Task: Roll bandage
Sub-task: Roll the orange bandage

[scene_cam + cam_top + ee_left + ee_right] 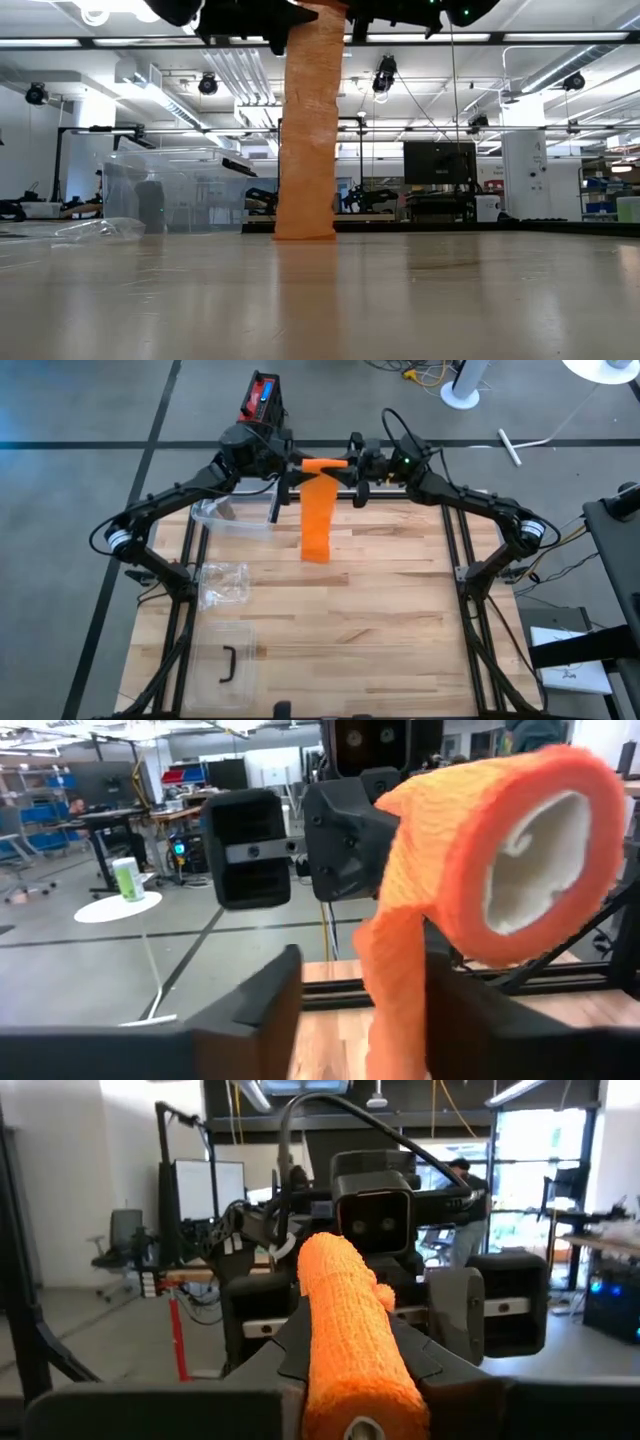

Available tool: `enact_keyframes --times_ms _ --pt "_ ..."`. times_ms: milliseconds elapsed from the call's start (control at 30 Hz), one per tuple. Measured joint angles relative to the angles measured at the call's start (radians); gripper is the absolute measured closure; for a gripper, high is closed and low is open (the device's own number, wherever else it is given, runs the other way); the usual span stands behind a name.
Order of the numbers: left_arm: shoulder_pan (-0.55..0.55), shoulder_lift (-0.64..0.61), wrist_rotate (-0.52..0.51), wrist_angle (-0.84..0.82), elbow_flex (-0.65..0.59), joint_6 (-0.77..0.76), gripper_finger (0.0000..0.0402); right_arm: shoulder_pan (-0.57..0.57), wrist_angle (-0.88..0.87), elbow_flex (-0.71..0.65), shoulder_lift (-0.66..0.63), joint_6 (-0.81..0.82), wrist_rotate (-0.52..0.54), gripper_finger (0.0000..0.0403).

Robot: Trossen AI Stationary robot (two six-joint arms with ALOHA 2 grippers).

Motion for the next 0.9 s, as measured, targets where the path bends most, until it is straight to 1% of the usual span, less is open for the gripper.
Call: enact_keyframes --times_ms 67,167,200,233,333,467,567,733,900 --pt "-0.002 0.011 0.002 0.022 0.0 -0.008 0.0287 -0.002 0.001 0.0 0.0 0.036 0.0 0.035" --pt "-0.003 0.024 0.002 0.032 0.0 -0.014 0.0366 -0.002 0.005 0.0 0.0 0.108 0.003 0.035" --pt "-0.003 0.029 0.003 0.032 0.0 -0.016 0.0383 -0.002 0.004 0.001 0.0 0.141 0.003 0.035" --pt "-0.005 0.034 0.005 0.037 0.0 -0.021 0.039 -0.002 0.004 0.005 0.0 0.176 0.003 0.035" --pt "-0.009 0.047 0.021 0.037 0.0 -0.021 0.0392 -0.004 0.01 0.011 0.0 0.256 0.024 0.035" --pt "-0.023 0.071 0.035 0.037 0.0 -0.026 0.0399 -0.005 0.003 0.011 0.0 0.283 0.075 0.035" --pt "-0.032 0.086 0.053 0.037 0.0 -0.029 0.0401 -0.009 -0.008 0.011 0.0 0.277 0.103 0.035" --pt "-0.035 0.106 0.08 0.024 0.0 -0.037 0.0401 -0.018 -0.025 0.011 0.0 0.23 0.107 0.035" --pt "-0.036 0.108 0.08 0.015 -0.023 -0.037 0.0401 -0.044 -0.025 0.011 0.0 0.199 0.106 0.035"
